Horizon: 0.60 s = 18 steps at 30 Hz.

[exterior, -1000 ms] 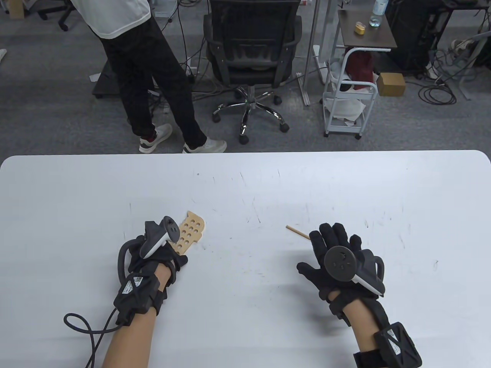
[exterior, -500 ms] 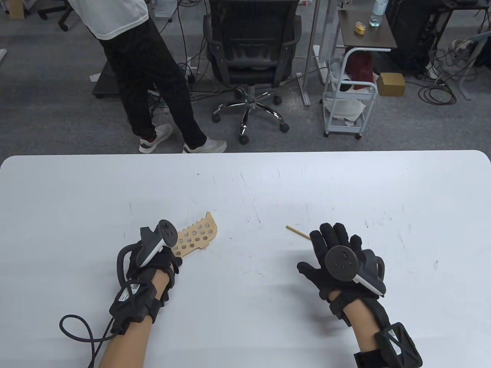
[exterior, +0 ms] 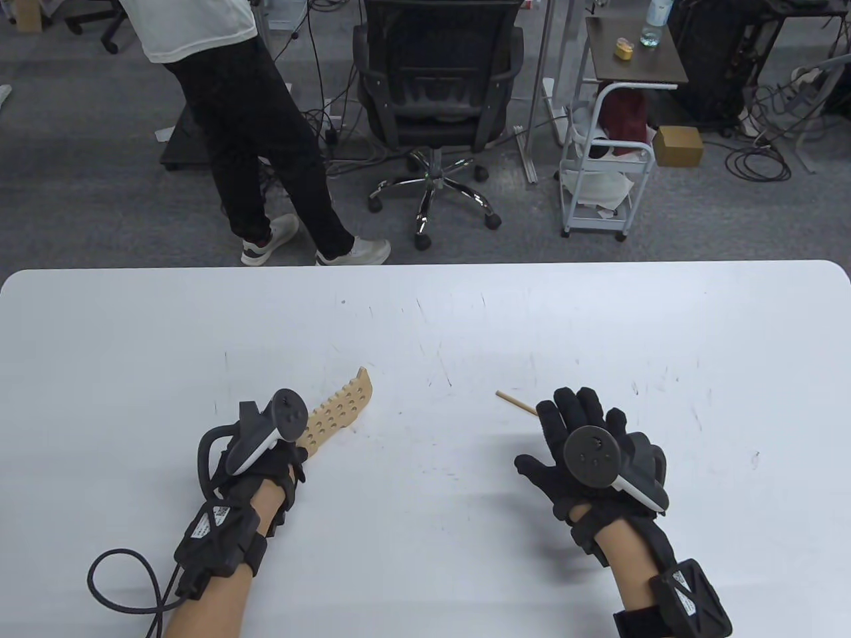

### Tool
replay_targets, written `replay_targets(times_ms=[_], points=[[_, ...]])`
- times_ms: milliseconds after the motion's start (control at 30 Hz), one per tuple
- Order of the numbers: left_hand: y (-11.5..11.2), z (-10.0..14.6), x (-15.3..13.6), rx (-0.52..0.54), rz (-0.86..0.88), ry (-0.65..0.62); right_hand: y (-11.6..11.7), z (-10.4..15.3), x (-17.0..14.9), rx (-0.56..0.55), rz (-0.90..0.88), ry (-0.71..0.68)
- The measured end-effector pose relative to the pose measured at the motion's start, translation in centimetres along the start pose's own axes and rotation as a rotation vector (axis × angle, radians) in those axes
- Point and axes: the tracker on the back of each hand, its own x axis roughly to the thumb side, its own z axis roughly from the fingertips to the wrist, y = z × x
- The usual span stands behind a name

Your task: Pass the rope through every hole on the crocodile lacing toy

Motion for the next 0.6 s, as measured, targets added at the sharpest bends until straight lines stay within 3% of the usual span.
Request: replay_targets(times_ms=[267, 600], points=[[0.5, 0.8, 0.2, 0.060, 0.047, -0.044, -0.2, 0.0, -0.2, -0.009, -0.010, 0.006], [4.8, 3.2, 0.3, 0.182, 0.247, -0.112, -0.2, 0.0, -0.3, -0.009, -0.013, 0.012]])
